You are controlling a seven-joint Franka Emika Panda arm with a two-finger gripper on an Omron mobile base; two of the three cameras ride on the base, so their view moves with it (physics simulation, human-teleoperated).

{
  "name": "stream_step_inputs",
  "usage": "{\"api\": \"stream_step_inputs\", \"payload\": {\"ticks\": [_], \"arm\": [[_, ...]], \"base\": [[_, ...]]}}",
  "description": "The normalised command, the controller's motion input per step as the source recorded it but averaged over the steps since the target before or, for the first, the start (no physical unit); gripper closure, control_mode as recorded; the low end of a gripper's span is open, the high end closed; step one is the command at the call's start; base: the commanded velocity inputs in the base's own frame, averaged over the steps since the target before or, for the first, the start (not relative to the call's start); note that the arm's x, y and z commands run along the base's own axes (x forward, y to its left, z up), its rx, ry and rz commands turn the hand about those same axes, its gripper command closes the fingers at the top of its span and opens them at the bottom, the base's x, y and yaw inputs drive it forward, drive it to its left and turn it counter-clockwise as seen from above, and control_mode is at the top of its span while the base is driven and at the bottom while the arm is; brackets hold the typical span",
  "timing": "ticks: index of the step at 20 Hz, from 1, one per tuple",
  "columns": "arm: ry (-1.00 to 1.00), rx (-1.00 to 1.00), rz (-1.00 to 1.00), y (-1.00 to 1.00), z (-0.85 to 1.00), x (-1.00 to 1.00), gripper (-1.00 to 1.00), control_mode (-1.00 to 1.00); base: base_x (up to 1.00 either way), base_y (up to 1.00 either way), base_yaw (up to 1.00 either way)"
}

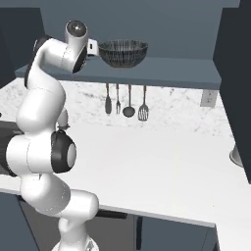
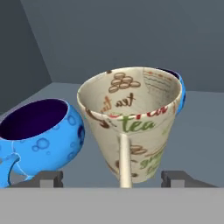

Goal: Gather all objects into one cabinet and sort the glasses and bowls to opposite sides.

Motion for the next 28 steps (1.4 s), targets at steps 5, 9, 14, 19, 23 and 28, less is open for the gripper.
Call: {"api": "stream_step_inputs", "payload": {"ticks": [5, 9, 14, 19, 23, 28], "arm": [[0.0, 0.0, 0.02, 0.04, 0.0, -0.18, -1.0, -1.0], [-0.01, 0.0, 0.02, 0.0, 0.03, -0.49, -1.0, -1.0], [-0.03, 0.0, 0.0, 0.0, 0.12, -0.67, -1.0, -1.0], [-0.04, 0.0, 0.0, 0.0, 0.15, -0.72, -1.0, -1.0], [0.0, 0.0, 0.0, -0.08, 0.09, -0.83, -1.0, -1.0], [-0.01, 0.02, -0.01, -0.29, 0.04, -1.0, -1.0, -1.0]], "base": [[0.0, 0.0, 0.0], [0.0, 0.0, 0.0], [0.0, 0.0, 0.0], [0.0, 0.0, 0.0], [0.0, 0.0, 0.0], [0.0, 0.0, 0.0]]}}
